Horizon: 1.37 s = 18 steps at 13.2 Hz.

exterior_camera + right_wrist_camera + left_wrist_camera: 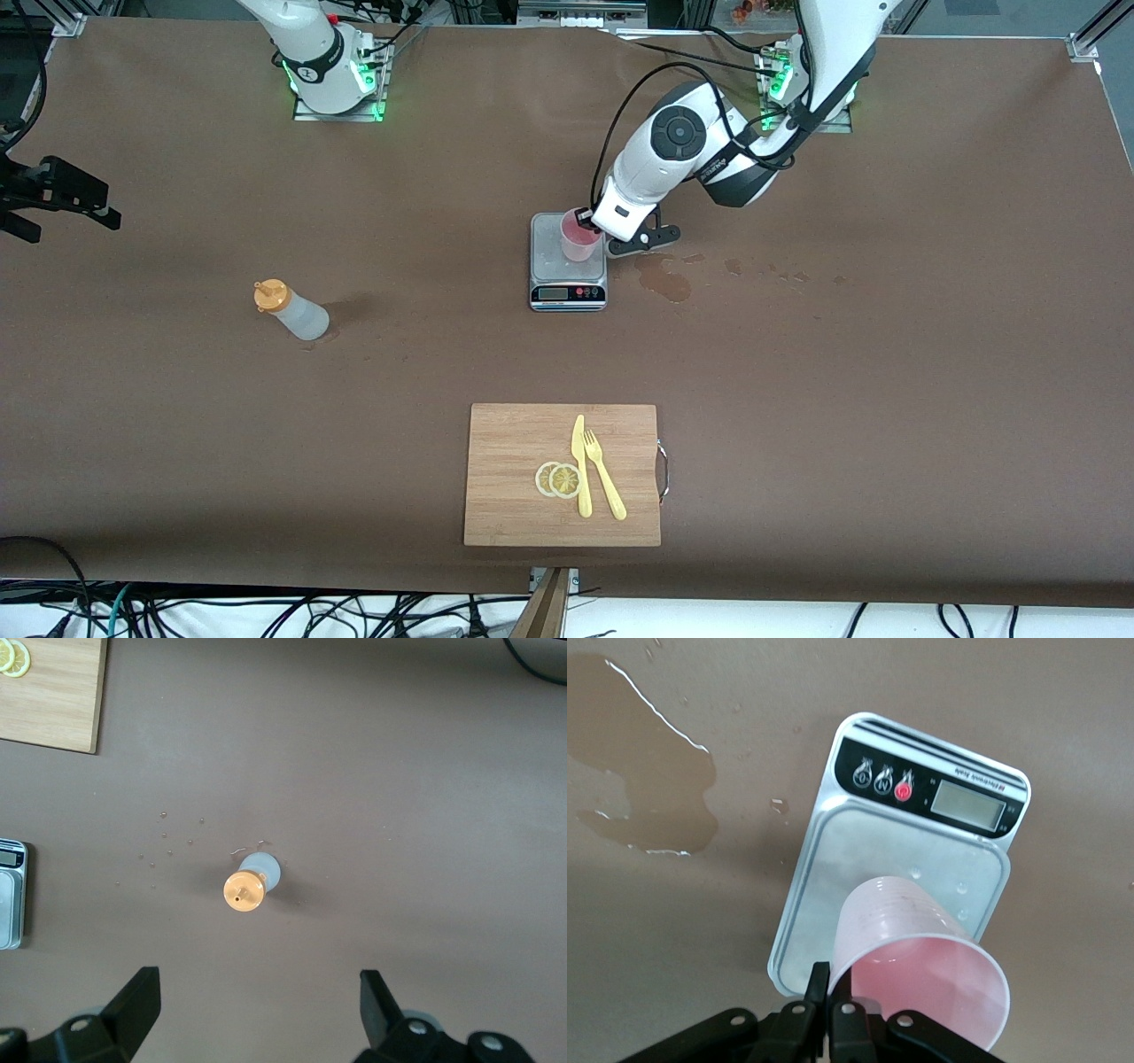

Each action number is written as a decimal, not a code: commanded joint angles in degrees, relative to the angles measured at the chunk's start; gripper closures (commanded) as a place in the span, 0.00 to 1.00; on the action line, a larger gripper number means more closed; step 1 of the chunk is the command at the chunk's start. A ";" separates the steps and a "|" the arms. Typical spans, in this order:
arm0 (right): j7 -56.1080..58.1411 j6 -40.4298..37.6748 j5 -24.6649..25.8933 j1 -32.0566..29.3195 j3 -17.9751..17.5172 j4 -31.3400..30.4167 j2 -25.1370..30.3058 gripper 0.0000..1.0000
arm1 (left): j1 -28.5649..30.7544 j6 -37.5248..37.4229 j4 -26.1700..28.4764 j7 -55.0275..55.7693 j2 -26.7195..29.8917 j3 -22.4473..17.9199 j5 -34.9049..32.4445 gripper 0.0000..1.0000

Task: Add sauce to pink cup with both arms
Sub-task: 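Release the pink cup on the scale and raise the left gripper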

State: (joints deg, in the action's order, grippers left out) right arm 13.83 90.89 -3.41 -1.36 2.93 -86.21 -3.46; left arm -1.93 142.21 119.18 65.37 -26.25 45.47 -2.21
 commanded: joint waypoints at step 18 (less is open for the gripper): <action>3.40 -2.03 0.33 0.04 -0.29 0.52 0.21 0.00 | 3.24 -17.56 -4.04 2.93 15.86 -1.79 -3.33 0.02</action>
State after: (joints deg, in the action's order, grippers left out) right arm 16.36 89.68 -3.40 -1.38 3.18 -86.22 -3.45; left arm -0.76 129.69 115.21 67.54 -15.29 43.23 -4.58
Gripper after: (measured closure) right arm 0.000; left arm 0.013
